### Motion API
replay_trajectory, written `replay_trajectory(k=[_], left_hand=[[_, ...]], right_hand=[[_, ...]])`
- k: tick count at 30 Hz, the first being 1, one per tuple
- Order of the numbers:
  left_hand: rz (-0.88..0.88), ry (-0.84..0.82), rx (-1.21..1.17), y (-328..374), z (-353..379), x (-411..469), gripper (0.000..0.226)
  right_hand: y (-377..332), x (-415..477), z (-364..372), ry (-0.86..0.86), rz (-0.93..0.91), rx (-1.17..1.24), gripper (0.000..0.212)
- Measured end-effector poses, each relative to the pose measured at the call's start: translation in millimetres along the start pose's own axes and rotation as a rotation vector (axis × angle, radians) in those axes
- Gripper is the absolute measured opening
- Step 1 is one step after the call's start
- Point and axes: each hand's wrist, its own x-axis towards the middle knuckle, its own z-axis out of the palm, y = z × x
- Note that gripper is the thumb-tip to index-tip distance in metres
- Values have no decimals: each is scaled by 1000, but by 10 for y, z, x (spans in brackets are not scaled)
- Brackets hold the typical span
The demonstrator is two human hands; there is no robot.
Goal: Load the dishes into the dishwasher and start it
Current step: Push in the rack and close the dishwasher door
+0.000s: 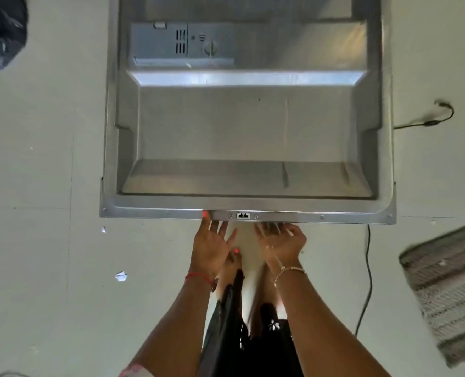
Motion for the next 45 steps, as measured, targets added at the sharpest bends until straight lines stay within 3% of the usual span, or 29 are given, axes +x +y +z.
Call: replay_trajectory(k=[3,9,12,17,21,27,29,34,40,43,45], left_hand=[[66,-38,-81,-9,-40,38,28],[132,25,37,167,217,-496,38],[165,60,12,361,577,-1015,59],[247,62,51,878,1375,-2117,30],[364,111,213,1421,2131,-2797,6],[540,144,410,2204,3252,-3307,14],[578,120,451,2421,3555,-3375,18],[675,71,315,2747,4169,-3457,27],[626,46,203,3152,4759,-3481,29],[636,4,124,3367,5085,-3477,26],[659,6,133,3512,5306,-3426,29]], right_hand=[[-80,-24,29,-85,-4,66,26],[-307,-715,220,-8,13,-44,38],[-477,-1334,397,-16,27,-120,24],[-882,-2500,936,-114,-11,-244,24],[-1238,-3355,1616,-188,-146,-359,13],[-1692,-4186,2683,-312,-376,-493,13],[-1847,-4296,2985,-337,-409,-545,25],[-2201,-4501,3601,-352,-436,-761,33],[-2457,-4681,4236,-350,-502,-822,35],[-2557,-4693,4583,-343,-633,-915,41],[-2628,-4632,4831,-361,-916,-1015,46]])
